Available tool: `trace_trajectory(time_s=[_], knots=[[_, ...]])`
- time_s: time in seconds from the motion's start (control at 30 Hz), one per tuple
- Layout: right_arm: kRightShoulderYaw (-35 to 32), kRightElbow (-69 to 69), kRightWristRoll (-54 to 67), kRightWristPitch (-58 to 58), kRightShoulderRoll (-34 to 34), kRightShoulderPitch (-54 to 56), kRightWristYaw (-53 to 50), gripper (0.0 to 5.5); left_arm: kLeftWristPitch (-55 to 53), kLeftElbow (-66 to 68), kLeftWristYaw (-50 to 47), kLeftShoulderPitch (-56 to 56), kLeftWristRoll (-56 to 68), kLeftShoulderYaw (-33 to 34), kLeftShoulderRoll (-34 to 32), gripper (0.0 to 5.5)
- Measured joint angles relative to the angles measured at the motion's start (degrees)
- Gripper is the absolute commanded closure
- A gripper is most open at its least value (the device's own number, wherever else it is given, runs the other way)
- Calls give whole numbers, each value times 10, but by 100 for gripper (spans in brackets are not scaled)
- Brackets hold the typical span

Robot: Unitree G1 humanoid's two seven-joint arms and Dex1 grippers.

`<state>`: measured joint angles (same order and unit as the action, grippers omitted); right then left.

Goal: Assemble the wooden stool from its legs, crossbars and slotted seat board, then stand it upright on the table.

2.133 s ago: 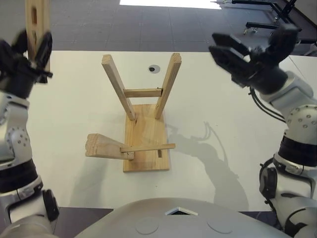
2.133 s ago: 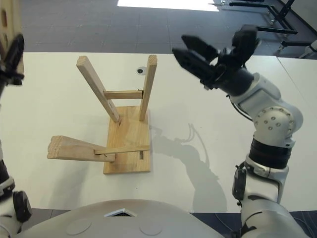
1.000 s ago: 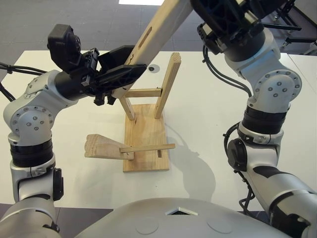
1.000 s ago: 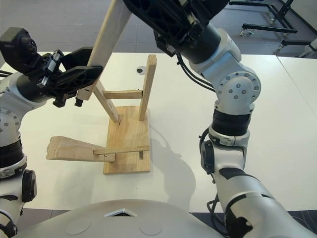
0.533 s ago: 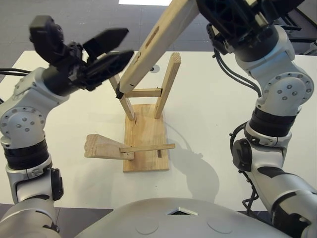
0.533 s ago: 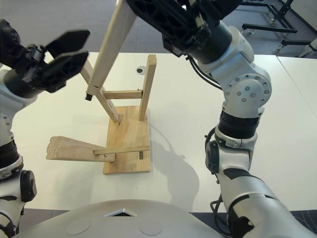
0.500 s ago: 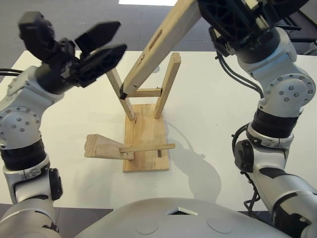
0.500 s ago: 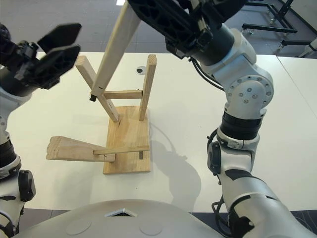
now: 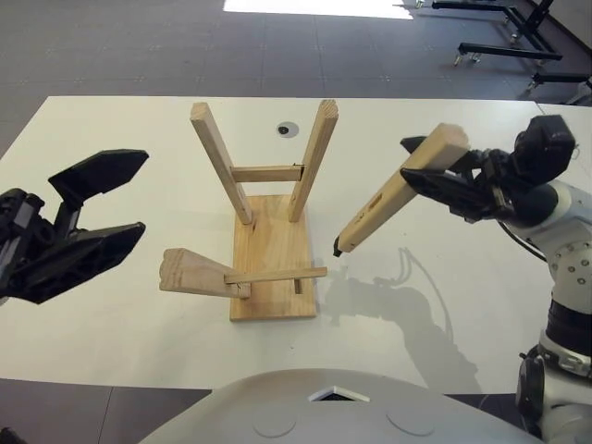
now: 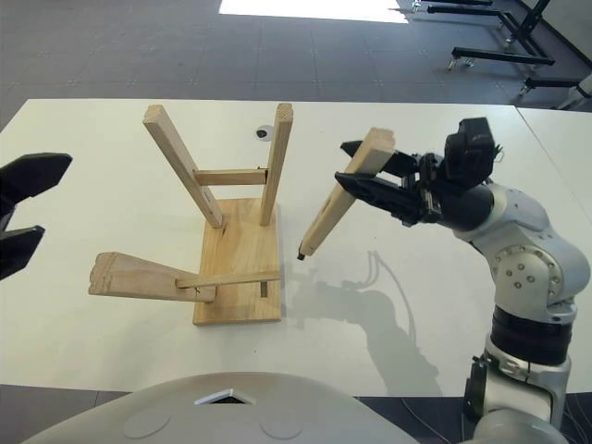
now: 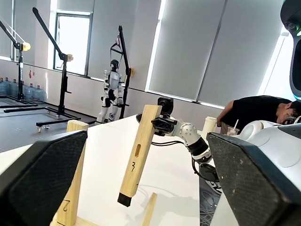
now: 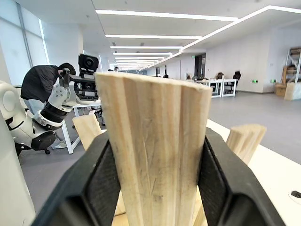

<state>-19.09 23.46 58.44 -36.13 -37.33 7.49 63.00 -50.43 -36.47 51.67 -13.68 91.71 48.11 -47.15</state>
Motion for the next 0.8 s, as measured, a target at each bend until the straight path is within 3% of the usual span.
trace_trajectory(time_s=[0.13,0.3,0.63,0.8], knots=[[-7,18,1,5,-1,-17,-5,345,-19,-39,33,-71,-5,-1,-12,86],[-2,18,13,-1,-9,-8,-3,345,-10,-60,47,-95,-82,-63,-11,86],[27,23,53,0,5,43,-35,345,58,-23,28,-41,-244,-210,-1,86],[47,36,68,0,12,16,-19,345,71,-2,39,-21,-264,-243,3,86]])
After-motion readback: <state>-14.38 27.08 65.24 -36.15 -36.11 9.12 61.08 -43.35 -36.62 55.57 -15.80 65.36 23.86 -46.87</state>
